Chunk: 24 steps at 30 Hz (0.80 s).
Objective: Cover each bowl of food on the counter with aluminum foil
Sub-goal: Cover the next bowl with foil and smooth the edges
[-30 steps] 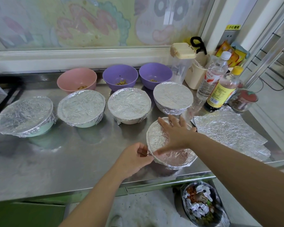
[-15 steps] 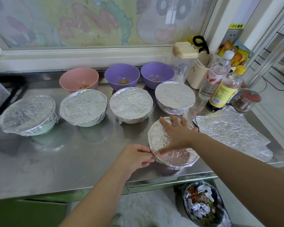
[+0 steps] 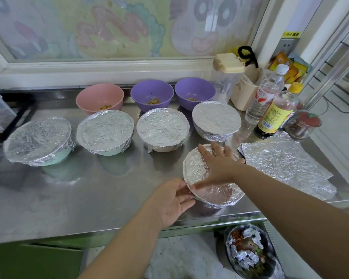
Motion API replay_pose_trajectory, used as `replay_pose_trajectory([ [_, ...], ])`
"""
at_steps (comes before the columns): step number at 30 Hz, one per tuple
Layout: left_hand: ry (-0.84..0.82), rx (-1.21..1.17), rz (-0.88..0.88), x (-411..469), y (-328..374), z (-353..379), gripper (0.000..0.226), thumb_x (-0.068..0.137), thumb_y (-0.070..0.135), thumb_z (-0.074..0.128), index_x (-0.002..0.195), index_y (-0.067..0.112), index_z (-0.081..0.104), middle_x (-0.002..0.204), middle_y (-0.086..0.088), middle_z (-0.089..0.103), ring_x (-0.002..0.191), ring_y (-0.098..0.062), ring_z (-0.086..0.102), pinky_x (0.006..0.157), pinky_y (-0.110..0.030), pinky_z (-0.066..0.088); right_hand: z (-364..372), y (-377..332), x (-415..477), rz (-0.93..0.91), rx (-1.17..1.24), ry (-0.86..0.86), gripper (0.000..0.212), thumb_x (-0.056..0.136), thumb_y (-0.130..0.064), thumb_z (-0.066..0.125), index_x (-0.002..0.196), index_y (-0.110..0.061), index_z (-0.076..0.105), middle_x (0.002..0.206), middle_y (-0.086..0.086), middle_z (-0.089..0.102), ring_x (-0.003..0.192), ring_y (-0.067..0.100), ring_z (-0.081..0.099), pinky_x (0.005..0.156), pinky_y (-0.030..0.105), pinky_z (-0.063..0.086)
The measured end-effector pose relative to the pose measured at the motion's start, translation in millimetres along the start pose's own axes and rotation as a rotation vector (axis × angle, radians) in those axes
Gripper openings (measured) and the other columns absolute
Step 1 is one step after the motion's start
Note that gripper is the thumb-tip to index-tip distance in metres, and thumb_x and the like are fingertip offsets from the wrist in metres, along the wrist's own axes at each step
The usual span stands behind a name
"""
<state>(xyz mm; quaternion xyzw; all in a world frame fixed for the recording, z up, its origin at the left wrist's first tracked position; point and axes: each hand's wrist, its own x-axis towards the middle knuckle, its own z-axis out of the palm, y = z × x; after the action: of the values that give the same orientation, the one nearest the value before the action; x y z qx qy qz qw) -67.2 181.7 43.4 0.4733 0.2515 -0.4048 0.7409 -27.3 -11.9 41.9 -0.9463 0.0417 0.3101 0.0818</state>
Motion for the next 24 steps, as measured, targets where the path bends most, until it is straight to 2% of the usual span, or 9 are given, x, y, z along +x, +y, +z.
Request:
replay_pose_trajectory([
  [2, -0.002, -0.063, 0.001, -4, -1, 8, 0.019, 0.096, 0.002, 0.040, 0.098, -0.001, 0.059, 0.105, -0.022, 0.070, 0.119, -0.036, 0.062, 0.113, -0.046, 0.039, 0, 1, 1, -0.003, 0.004, 0.000, 0.143, 0.051, -0.092, 0.067, 0.151, -0.050, -0.026, 0.162, -0.005, -0.035, 0.148, 0.046, -0.027, 0.103, 0.086, 0.002],
  [4, -0.007, -0.106, 0.010, -5, -2, 11, 0.022, 0.096, 0.005, 0.038, 0.104, -0.001, 0.058, 0.118, -0.024, 0.068, 0.116, -0.034, 0.063, 0.111, -0.044, 0.040, 0, 1, 2, -0.004, 0.009, -0.005, 0.143, 0.051, -0.093, 0.067, 0.151, -0.050, -0.026, 0.162, -0.004, -0.036, 0.148, 0.046, -0.027, 0.104, 0.086, 0.001],
  [6, -0.015, -0.123, 0.001, -6, -1, 15, 0.031, 0.097, 0.008, 0.037, 0.118, -0.004, 0.057, 0.130, -0.025, 0.061, 0.107, -0.029, 0.064, 0.089, -0.038, 0.051, 1, 1, 2, -0.006, 0.009, -0.001, 0.144, 0.050, -0.093, 0.066, 0.150, -0.050, -0.027, 0.162, -0.004, -0.036, 0.147, 0.046, -0.028, 0.104, 0.086, 0.001],
  [8, -0.007, -0.134, 0.000, -6, -1, 18, 0.037, 0.098, 0.012, 0.038, 0.123, -0.008, 0.059, 0.129, -0.024, 0.063, 0.098, -0.026, 0.063, 0.075, -0.033, 0.049, 1, 1, 1, -0.003, 0.008, 0.005, 0.143, 0.051, -0.093, 0.067, 0.151, -0.050, -0.026, 0.162, -0.005, -0.036, 0.148, 0.045, -0.028, 0.104, 0.086, 0.001],
  [11, 0.006, -0.173, -0.009, -7, 2, 26, 0.032, 0.099, 0.017, 0.040, 0.111, 0.000, 0.064, 0.114, -0.019, 0.068, 0.099, -0.026, 0.063, 0.078, -0.034, 0.050, 1, 0, 0, -0.004, 0.007, 0.006, 0.143, 0.051, -0.093, 0.067, 0.151, -0.050, -0.026, 0.162, -0.004, -0.036, 0.148, 0.045, -0.027, 0.103, 0.086, 0.000],
  [14, 0.027, -0.244, 0.006, 0, 1, 32, 0.038, 0.099, 0.020, 0.044, 0.127, 0.000, 0.059, 0.119, -0.019, 0.069, 0.114, -0.031, 0.064, 0.102, -0.044, 0.050, 2, -1, -1, -0.002, 0.002, 0.008, 0.143, 0.051, -0.094, 0.066, 0.151, -0.050, -0.026, 0.162, -0.004, -0.036, 0.149, 0.044, -0.026, 0.104, 0.085, 0.002],
  [15, 0.038, -0.242, 0.020, 3, 0, 33, 0.039, 0.099, 0.020, 0.046, 0.130, 0.000, 0.058, 0.119, -0.019, 0.069, 0.115, -0.031, 0.064, 0.105, -0.044, 0.048, 3, -2, -1, -0.001, 0.000, 0.011, 0.143, 0.050, -0.094, 0.066, 0.151, -0.050, -0.026, 0.162, -0.004, -0.036, 0.149, 0.044, -0.025, 0.104, 0.085, 0.002],
  [20, 0.078, -0.240, 0.052, 10, -3, 39, 0.042, 0.098, 0.021, 0.047, 0.134, 0.001, 0.055, 0.122, -0.018, 0.068, 0.114, -0.031, 0.064, 0.105, -0.045, 0.048, 2, -2, -1, 0.003, 0.001, 0.010, 0.143, 0.051, -0.094, 0.066, 0.150, -0.050, -0.026, 0.162, -0.004, -0.036, 0.149, 0.044, -0.024, 0.105, 0.084, 0.002],
  [24, 0.018, -0.207, 0.056, -4, 0, 42, 0.040, 0.099, 0.027, 0.043, 0.121, 0.001, 0.065, 0.103, -0.015, 0.074, 0.088, -0.025, 0.070, 0.080, -0.037, 0.055, 3, -3, -1, 0.007, 0.002, 0.010, 0.143, 0.051, -0.093, 0.066, 0.151, -0.050, -0.026, 0.162, -0.003, -0.036, 0.149, 0.045, -0.024, 0.105, 0.084, 0.003],
])
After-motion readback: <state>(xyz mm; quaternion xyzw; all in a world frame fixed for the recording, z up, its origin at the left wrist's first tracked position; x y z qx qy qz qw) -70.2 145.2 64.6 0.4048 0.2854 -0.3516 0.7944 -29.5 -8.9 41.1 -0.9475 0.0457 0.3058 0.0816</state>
